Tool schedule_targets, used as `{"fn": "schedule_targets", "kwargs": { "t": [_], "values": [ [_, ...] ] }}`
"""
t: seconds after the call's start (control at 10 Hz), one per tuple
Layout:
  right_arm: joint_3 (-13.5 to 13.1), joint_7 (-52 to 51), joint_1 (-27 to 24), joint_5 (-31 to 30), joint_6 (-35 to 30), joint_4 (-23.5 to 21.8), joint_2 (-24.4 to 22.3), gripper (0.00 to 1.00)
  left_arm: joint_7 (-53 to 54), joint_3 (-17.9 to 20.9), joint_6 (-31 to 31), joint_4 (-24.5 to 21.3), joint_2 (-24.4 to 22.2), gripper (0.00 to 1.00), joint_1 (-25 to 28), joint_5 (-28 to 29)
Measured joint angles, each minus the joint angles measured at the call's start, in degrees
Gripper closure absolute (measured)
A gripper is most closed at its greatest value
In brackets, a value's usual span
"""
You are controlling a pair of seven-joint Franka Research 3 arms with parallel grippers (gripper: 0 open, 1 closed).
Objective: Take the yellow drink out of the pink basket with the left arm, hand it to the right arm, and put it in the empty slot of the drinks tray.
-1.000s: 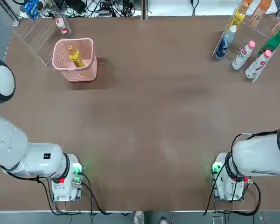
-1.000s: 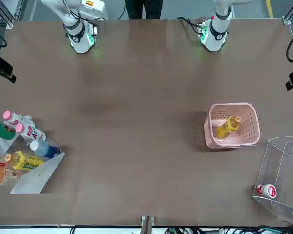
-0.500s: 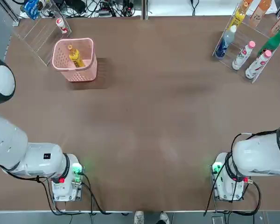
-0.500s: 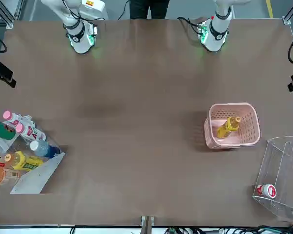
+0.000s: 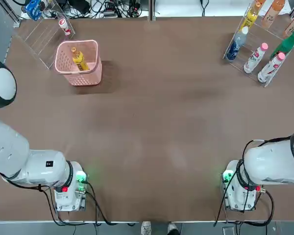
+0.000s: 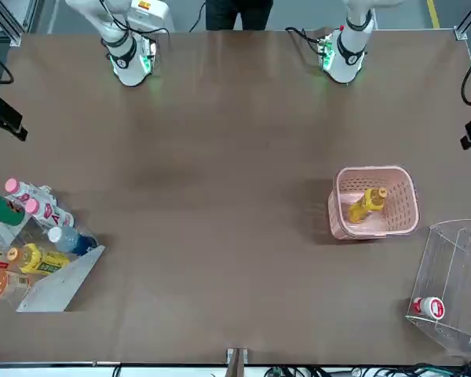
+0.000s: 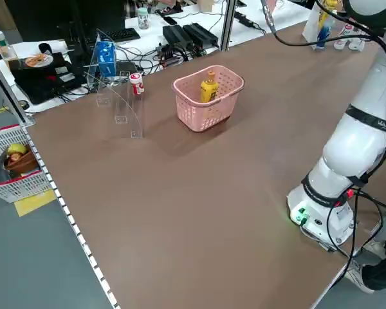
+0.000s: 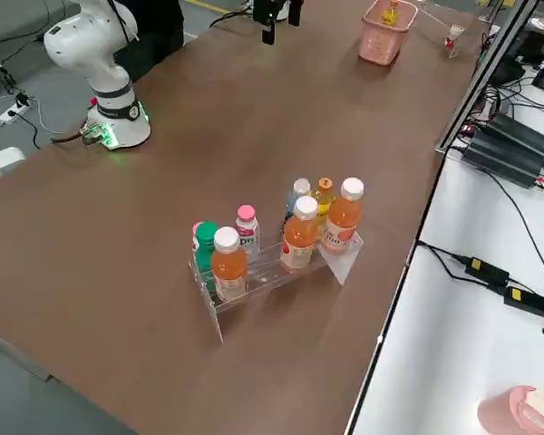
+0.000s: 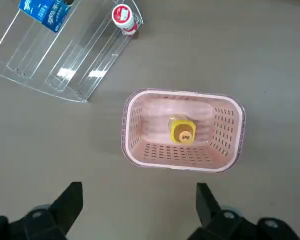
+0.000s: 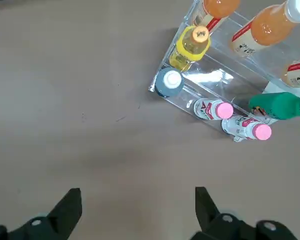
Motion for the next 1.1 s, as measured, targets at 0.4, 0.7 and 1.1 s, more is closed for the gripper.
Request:
{"fn": "schedule_targets", "kwargs": {
  "t": [0.4,0.7,1.1],
  "values": [
    [0.0,0.0,0.0,0.0,0.0,0.0,0.0,0.0,-0.1,0.3,0.0,0.0,0.0,0.0,0.2,0.0],
    [0.0,0.0,0.0,0.0,0.0,0.0,0.0,0.0,-0.1,0.1,0.0,-0.1,0.8,0.0,0.1,0.1],
    [0.0,0.0,0.0,0.0,0.1,0.0,0.0,0.0,-0.3,-2.0,0.9,-0.2,4.0,0.0,-0.6,0.1]
  ]
}}
